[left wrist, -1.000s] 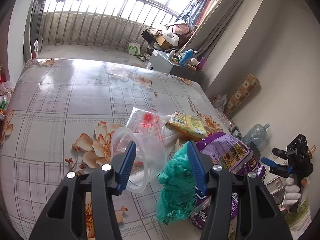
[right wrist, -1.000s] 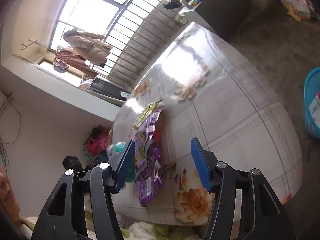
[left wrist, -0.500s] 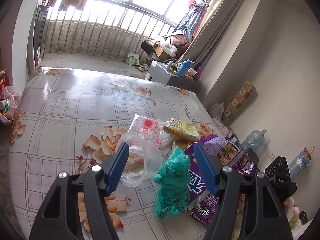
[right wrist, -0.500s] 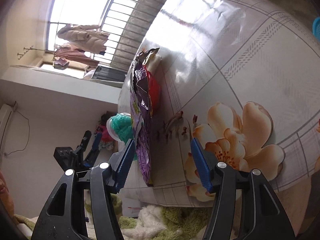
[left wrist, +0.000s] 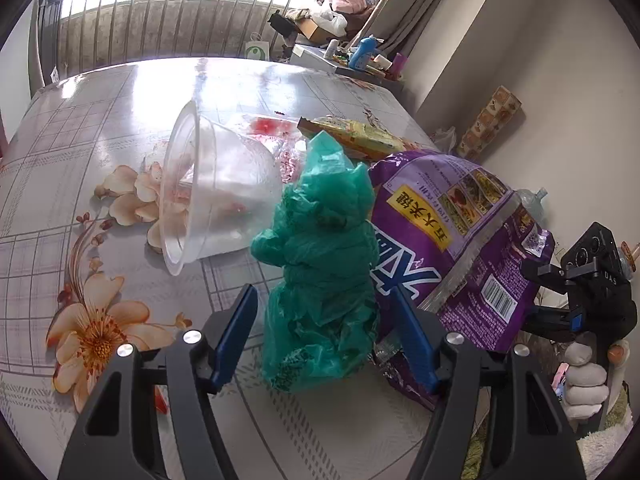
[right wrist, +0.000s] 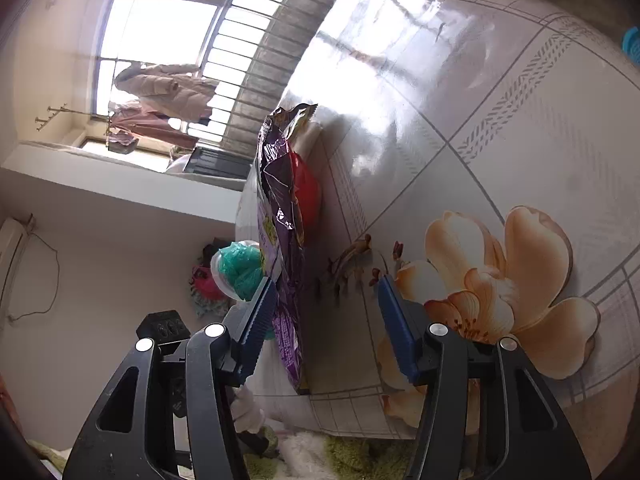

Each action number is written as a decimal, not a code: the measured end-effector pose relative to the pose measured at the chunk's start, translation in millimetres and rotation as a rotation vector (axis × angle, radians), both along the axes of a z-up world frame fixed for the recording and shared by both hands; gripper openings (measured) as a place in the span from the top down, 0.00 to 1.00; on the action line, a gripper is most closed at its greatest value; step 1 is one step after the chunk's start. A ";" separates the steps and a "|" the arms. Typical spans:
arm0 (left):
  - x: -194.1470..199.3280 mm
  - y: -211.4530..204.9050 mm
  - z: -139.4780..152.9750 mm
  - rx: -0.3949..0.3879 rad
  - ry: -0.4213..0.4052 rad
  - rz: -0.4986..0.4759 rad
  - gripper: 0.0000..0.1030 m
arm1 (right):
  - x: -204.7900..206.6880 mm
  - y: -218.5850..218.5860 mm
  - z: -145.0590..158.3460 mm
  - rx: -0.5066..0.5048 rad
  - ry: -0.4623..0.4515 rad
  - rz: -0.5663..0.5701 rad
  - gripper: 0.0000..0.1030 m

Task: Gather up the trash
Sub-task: 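Release the bowl and grasp the green plastic bag with the left gripper, then carry the green bag and purple bag to the wastebasket and release both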

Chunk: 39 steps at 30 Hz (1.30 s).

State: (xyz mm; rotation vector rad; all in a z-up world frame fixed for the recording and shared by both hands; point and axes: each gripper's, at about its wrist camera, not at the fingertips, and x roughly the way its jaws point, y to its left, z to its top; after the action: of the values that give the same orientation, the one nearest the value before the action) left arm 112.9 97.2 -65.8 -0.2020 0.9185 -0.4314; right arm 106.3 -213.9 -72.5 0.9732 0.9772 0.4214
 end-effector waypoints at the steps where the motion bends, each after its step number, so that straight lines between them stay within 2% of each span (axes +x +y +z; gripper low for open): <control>1: 1.1 -0.4 -0.7 -0.009 0.000 0.002 0.41 | 1.1 1.5 -0.7 0.004 -0.002 -0.001 0.56; 4: 3.2 -4.5 -2.2 0.001 0.000 0.000 0.52 | 1.1 4.5 -7.0 0.012 -0.003 0.008 0.79; 5: 3.4 -6.1 -2.0 0.005 -0.002 -0.002 0.53 | -1.3 5.1 -7.8 0.013 -0.008 0.011 0.94; 6: 2.4 -6.9 -0.8 0.007 -0.007 -0.003 0.54 | -1.5 6.4 -7.4 0.016 -0.016 0.016 0.97; 9: -2.4 -6.5 6.1 0.015 -0.023 -0.004 0.59 | -8.2 5.2 -0.9 0.040 -0.059 0.040 0.99; 14: -13.8 -8.5 28.6 -0.030 -0.056 -0.019 0.61 | -21.4 -3.9 12.4 0.092 -0.145 0.063 1.00; 19: -24.2 -24.7 61.4 -0.055 -0.128 -0.075 0.62 | -35.9 -23.1 26.7 0.169 -0.266 0.049 1.00; 22: -23.1 -41.2 81.9 -0.096 -0.159 -0.124 0.62 | -52.0 -40.3 38.8 0.182 -0.339 0.023 1.00; 26: -14.7 -73.8 104.7 -0.137 -0.189 -0.221 0.62 | -72.4 -71.7 54.0 0.183 -0.421 -0.049 1.00; 32: 7.4 -146.8 120.6 -0.149 -0.198 -0.386 0.62 | -102.0 -123.5 69.1 0.104 -0.486 -0.217 1.00; 36: 25.5 -209.1 121.1 -0.146 -0.147 -0.498 0.62 | -129.8 -165.5 63.8 0.063 -0.487 -0.363 1.00; 39: 36.4 -260.6 117.5 -0.149 -0.103 -0.586 0.62 | -147.4 -196.6 60.3 -0.007 -0.461 -0.480 1.00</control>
State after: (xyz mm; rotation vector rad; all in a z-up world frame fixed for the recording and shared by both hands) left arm 149.2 -163.4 51.7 -0.0404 0.8358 -1.0447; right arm -41.1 -410.5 -12.2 1.0087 0.3124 0.2198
